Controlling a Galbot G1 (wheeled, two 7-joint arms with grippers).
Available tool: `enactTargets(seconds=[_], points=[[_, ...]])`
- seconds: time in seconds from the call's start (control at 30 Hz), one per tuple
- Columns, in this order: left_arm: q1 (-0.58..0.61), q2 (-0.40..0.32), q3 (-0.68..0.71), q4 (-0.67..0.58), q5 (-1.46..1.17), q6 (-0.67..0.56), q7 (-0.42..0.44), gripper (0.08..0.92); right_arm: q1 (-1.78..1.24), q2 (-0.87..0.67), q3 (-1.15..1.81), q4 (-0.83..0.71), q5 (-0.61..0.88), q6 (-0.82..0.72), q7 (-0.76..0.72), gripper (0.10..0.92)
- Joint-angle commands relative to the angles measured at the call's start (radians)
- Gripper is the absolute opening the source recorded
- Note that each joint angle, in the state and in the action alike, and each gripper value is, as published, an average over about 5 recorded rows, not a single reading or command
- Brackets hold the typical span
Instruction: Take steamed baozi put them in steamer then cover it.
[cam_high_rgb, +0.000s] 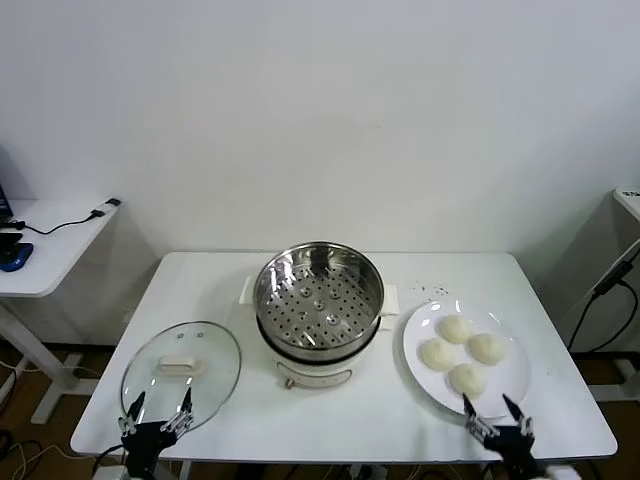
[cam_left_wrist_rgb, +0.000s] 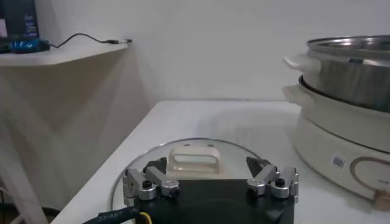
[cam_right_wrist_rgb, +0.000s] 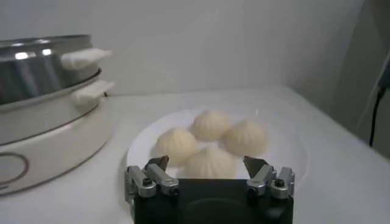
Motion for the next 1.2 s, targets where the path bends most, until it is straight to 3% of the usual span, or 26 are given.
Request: enactTargets(seconds=[0.03,0.17,0.27,0.4,0.53,0.67,0.83,1.0,1.2], points=[[0.001,0.002,0.003,-0.009,-0.003,0.005,0.0,0.823,0.212,-0.069,0.069,0.011,-0.073,-0.167,0.007,0.823],[0.001,0.002,0.011,-0.017,-0.004,0.008,0.001,0.823,0.462,-0.223,-0.029,-0.123,-0.066,-0.274,-0.071,0.823],[0.0,0.004,0.014,-0.022,-0.003,0.008,0.001,0.823,0.653,-0.409,-0.231,-0.249,-0.166,-0.301,-0.236,0.823],[0.001,0.004,0.015,-0.027,-0.001,0.007,0.001,0.823,0.9,-0.633,-0.589,-0.369,-0.329,-0.226,-0.518,0.823],[0.006,-0.003,0.021,-0.03,0.005,0.005,0.001,0.823,1.244,-0.734,-0.994,-0.494,-0.414,-0.08,-0.785,0.823],[0.01,-0.009,0.029,-0.033,0.012,0.002,0.001,0.823,1.571,-0.738,-1.334,-0.622,-0.424,0.092,-1.029,0.823],[0.006,-0.015,0.034,-0.031,0.016,0.002,0.002,0.823,1.941,-0.677,-1.735,-0.741,-0.35,0.158,-1.227,0.823],[-0.003,-0.019,0.036,-0.033,0.014,0.006,0.005,0.823,2.072,-0.588,-1.949,-0.777,-0.312,0.13,-1.243,0.823],[-0.013,-0.028,0.033,-0.031,0.009,0.008,0.009,0.823,1.969,-0.504,-1.933,-0.774,-0.245,0.021,-1.167,0.823]])
